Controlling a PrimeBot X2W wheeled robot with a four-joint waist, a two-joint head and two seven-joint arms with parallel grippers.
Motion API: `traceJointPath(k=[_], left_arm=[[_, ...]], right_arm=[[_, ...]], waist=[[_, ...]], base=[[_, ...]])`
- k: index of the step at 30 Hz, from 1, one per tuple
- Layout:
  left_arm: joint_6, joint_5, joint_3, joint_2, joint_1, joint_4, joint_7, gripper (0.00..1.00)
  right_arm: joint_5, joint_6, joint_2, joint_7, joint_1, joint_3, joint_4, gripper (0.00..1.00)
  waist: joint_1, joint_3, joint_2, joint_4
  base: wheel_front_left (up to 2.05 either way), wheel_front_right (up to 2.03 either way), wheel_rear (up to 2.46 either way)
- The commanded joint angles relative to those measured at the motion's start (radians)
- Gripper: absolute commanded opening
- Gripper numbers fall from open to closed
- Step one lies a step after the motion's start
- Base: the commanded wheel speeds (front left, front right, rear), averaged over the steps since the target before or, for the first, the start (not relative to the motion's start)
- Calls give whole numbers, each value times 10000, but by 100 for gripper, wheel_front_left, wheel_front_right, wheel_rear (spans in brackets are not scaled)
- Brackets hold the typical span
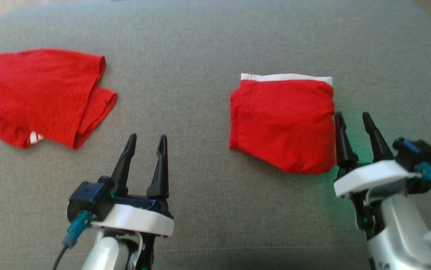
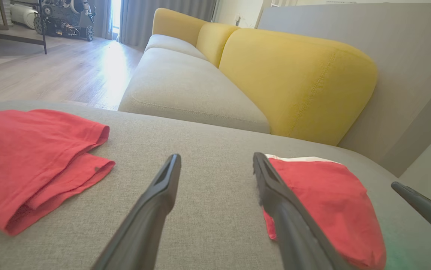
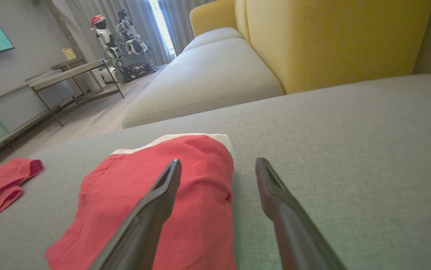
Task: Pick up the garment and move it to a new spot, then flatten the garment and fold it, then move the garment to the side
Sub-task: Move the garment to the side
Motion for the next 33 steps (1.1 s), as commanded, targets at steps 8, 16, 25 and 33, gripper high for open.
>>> traceJointPath(k=[8,16,25,33], left_arm=[[-111,152,150,8,-804,-179,-122,100],[-76,127,136,8,-923,-163,-122,100],[-131,219,192,8,-1131,-285,-122,100],[-505,619,181,8,-2068,-410,-122,100]], right_arm=[[1031,-9,22,614,-1313,467,1307,100],[644,-9,-20,256,-1923,846,2359,0],[-1085,-9,-723,-68,-2663,1957,2733,0],[-1156,-9,-2390,539,-3956,2979,2398,0]], waist=[[0,754,0,502],[0,866,0,572],[0,964,0,103],[0,1420,0,-800]], base=[[0,0,0],[0,0,0],[0,0,0],[0,0,0]])
